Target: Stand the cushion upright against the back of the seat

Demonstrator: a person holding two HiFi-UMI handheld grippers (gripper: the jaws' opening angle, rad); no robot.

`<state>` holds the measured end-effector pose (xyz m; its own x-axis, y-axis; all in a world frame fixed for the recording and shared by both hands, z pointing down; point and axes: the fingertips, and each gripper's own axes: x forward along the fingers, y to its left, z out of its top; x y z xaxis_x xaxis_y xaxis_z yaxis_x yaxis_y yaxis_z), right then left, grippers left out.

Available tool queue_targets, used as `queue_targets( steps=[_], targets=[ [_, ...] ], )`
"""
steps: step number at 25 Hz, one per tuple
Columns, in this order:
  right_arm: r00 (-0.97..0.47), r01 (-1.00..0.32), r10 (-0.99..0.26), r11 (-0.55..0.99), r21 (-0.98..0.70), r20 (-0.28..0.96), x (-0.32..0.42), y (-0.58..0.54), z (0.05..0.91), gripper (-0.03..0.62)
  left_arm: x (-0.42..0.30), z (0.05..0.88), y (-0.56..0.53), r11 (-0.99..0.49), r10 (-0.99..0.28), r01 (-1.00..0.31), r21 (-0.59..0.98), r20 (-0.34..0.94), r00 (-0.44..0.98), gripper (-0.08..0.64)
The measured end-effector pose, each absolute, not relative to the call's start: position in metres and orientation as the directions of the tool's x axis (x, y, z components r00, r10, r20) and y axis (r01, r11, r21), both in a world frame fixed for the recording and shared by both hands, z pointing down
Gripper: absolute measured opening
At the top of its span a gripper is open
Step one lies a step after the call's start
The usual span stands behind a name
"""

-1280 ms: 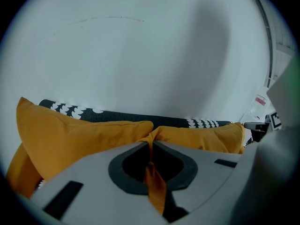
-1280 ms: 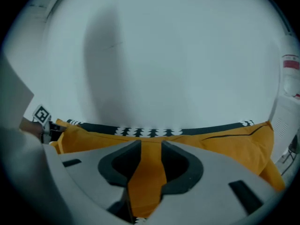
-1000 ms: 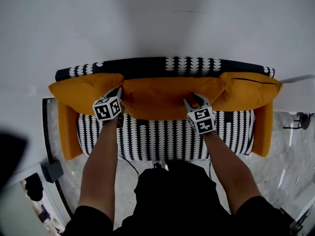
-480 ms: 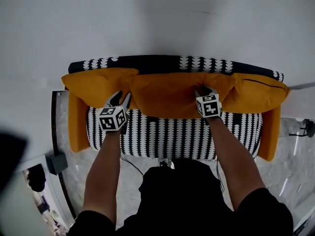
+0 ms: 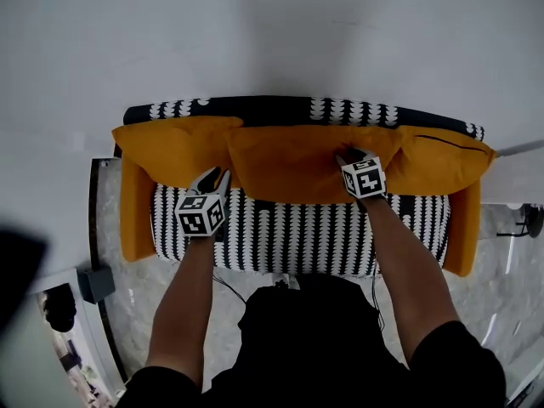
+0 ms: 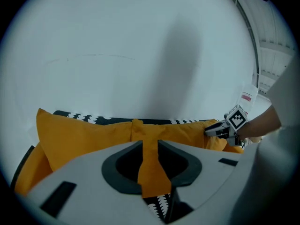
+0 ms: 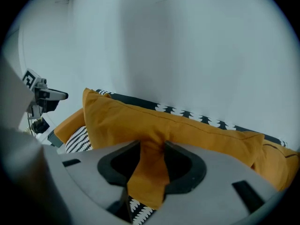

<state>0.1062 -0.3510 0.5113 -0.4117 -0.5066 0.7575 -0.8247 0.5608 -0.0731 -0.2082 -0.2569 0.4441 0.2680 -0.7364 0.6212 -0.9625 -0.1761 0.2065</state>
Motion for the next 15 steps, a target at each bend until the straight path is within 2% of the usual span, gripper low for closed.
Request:
queue_targets(
  steps=[8, 9, 11, 15],
  targets=[
    [-0.445, -0.834, -0.601, 0.548, -0.063, 0.663, 0.113, -0.305, 0.453, 0.15, -0.201, 0.418, -0.23, -0.202, -0.755, -0.957, 0.21, 0.589, 0.288, 0.096],
    [-0.459, -0.834, -0.616, 0.548, -0.07, 0.64, 0.111, -0.295, 0.44, 0.141, -0.197, 0.414, -0.223, -0.208, -0.756, -0.954, 0.214, 0.584, 0.296, 0.091],
    [-0.478, -0.835, -0.641, 0.544, -0.084, 0.6, 0.107, -0.27, 0.415, 0.081, -0.187, 0.403, -0.205, -0.236, -0.754, -0.947, 0.217, 0.574, 0.32, 0.083],
    [-0.547, -0.814, -0.636, 0.556, -0.169, 0.544, 0.095, -0.213, 0.375, 0.048, -0.16, 0.375, -0.167, -0.319, -0.74, -0.921, 0.223, 0.548, 0.389, 0.049]
  ],
)
